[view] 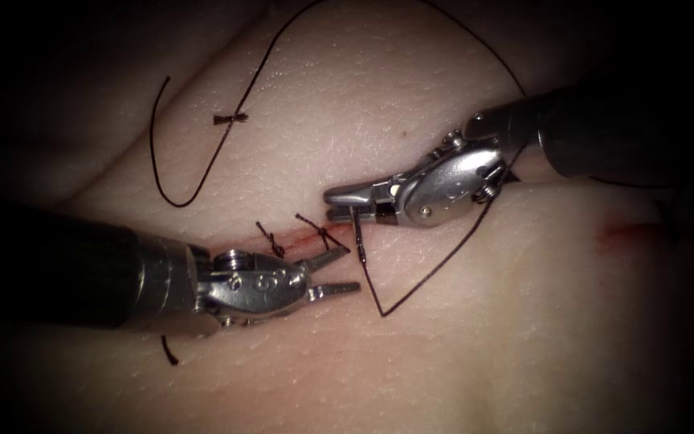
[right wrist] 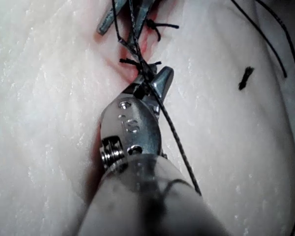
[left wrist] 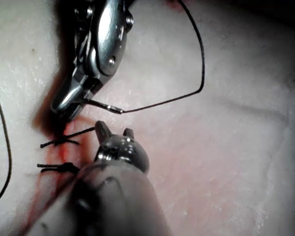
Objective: Wound Closure
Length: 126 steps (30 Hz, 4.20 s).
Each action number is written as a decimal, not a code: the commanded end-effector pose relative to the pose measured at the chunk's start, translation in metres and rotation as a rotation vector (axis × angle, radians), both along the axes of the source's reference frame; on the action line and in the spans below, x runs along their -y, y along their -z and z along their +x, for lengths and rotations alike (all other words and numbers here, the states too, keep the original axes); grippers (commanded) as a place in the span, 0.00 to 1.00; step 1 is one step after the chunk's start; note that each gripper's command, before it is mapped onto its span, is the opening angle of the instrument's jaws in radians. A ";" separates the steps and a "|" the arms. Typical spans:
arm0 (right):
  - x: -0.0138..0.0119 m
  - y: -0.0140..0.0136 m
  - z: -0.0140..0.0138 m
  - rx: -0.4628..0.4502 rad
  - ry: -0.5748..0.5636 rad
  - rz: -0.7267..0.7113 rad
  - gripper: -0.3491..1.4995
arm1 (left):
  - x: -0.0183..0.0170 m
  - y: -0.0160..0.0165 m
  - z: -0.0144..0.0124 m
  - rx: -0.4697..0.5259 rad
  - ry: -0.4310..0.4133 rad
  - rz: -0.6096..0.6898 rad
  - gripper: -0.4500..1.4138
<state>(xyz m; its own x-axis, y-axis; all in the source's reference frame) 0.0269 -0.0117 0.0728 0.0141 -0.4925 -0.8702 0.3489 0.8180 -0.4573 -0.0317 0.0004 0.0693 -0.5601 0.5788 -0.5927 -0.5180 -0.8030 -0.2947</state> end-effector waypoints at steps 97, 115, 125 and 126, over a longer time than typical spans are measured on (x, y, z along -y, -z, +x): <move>-0.0108 0.0012 0.0067 0.319 -0.231 0.886 0.00 | 0.0036 -0.0089 -0.0008 -0.047 -0.026 0.077 0.42; -0.0093 0.0000 0.0069 0.491 -0.192 1.303 0.00 | 0.0035 -0.0084 -0.0008 -0.043 -0.027 0.082 0.42; -0.0074 0.0006 0.0072 0.523 -0.109 1.412 0.00 | 0.0033 -0.0083 -0.0007 -0.044 -0.027 0.083 0.42; -0.0072 0.0007 0.0072 0.526 -0.102 1.420 0.00 | 0.0033 -0.0082 -0.0007 -0.046 -0.025 0.082 0.42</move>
